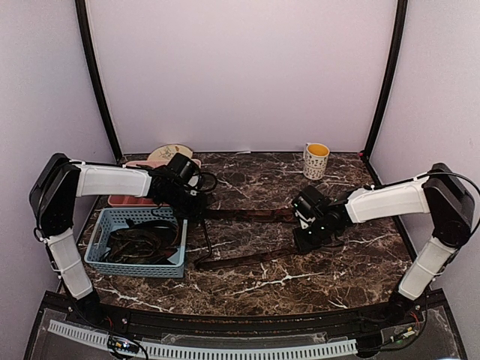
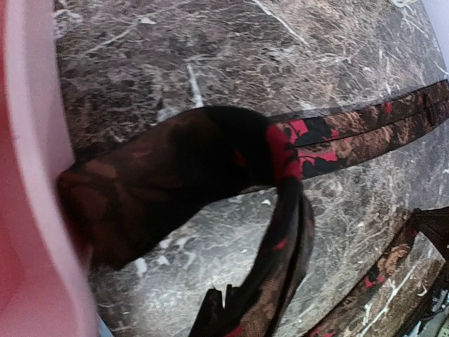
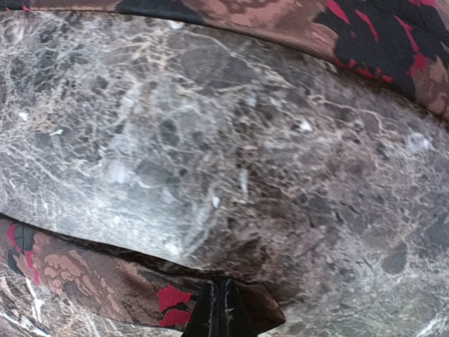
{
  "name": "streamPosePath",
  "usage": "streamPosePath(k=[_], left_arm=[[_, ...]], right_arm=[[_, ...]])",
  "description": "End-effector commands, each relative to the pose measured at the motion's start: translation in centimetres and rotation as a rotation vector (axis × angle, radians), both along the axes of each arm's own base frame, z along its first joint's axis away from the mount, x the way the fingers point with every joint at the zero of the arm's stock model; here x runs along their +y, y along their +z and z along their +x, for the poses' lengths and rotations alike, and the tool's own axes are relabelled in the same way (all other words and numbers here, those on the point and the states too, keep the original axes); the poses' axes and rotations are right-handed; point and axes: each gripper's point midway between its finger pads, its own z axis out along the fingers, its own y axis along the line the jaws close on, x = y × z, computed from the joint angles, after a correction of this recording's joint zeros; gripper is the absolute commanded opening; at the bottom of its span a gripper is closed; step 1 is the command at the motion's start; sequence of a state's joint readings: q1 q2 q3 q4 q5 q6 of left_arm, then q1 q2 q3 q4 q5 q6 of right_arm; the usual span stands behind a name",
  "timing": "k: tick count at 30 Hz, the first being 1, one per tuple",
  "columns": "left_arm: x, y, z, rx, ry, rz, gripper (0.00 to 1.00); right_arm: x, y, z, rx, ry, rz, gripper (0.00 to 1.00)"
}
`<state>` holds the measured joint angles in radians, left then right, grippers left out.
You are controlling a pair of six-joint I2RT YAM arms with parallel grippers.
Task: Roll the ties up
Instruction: Move to tie at the center of the board.
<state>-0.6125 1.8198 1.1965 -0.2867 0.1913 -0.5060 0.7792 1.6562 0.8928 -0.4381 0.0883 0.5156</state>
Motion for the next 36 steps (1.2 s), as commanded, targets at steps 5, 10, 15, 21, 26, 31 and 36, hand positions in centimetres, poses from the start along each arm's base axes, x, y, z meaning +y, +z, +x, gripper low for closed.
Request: streamPosePath(k=[5,10,15,21,26,31,36], left_arm=[[9.1,0.2,-1.5,-0.061,0.107,0.345,0.0],[1.7,4.3,-0.5,-0.181,-0.098,0.167,0.0],[-4.6,9.5,0.7,-0.306,-0.201,-0.139,0.0],[-4.3,8.0,5.8,-0.324,-0.081,-0.039,0.0],[-1.5,4.3,9.2,-0.282,0.038,0.162,0.0],[6.2,2.7,9.9,-0.229,0.205,0.325,0.0],[11.3,2.3,9.0,-0.208,0.292,0.38,0.0]], right_arm=[[-1.6,0.3,-1.1,0.042,-0.022,-0.073,0.0],[-1.4,1.3,-0.6,0.019,-0.026,-0.058,0.0],[-1.6,1.9,-0.3,0.004,-0.045,-0.049,0.0],[-2.0,3.9,0.8,-0.055,-0.085,-0.018,0.0],[-2.0,6.1,2.4,-0.116,-0.117,0.02,0.0],[-2.2,9.2,3.9,-0.203,-0.13,0.046,0.0],[-2.8,10.9,6.1,-0.256,-0.151,0.05,0.0]])
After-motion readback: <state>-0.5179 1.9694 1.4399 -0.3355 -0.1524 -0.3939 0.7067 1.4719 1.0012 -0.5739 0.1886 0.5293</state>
